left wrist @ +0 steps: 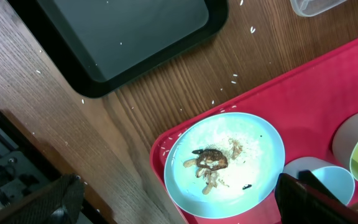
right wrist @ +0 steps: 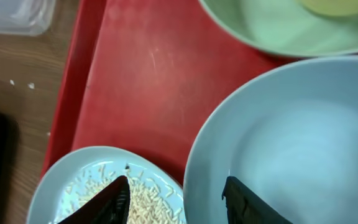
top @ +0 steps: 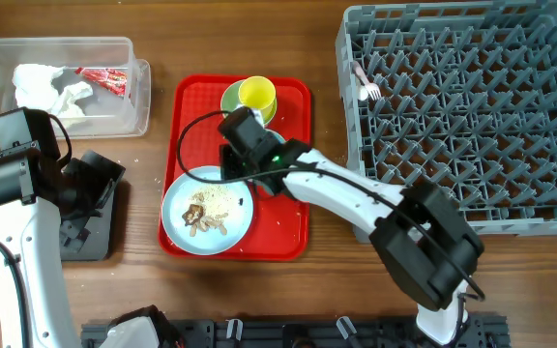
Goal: Sort waste into correct bins and load items into the dishwasher rack
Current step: 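Reach the right gripper to the light-blue bowl and grasp its rim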
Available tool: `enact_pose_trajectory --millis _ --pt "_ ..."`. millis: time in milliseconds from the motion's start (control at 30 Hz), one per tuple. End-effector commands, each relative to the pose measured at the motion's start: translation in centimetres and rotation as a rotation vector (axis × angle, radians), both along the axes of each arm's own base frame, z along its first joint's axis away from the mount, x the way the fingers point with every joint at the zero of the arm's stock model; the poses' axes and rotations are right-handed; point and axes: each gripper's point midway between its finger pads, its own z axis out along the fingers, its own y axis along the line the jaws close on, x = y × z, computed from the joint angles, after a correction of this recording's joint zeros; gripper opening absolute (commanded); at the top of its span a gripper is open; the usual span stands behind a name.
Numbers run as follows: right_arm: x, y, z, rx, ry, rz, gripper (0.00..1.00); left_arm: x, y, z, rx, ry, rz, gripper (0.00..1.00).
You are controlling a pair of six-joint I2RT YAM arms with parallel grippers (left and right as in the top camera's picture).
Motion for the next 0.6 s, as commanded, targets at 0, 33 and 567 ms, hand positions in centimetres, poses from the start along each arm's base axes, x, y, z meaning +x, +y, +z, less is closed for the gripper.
enact_pose_trajectory --millis 0,33,567 --pt "-0.1 -0.2 -1.4 -0.072 -0.044 -0.044 0.51 -0.2 0.3 0.0 0.013 0.005 0.024 1.0" --pt "-0.2 -0.1 -1.4 -0.076 -0.049 -0.044 0.51 -0.2 0.3 0.0 0.013 0.005 0.025 1.0" --pt "-0.4 -1.2 -2.8 -0.161 -0.06 -0.069 0.26 -0.2 0.3 0.0 0.013 0.005 0.024 1.0"
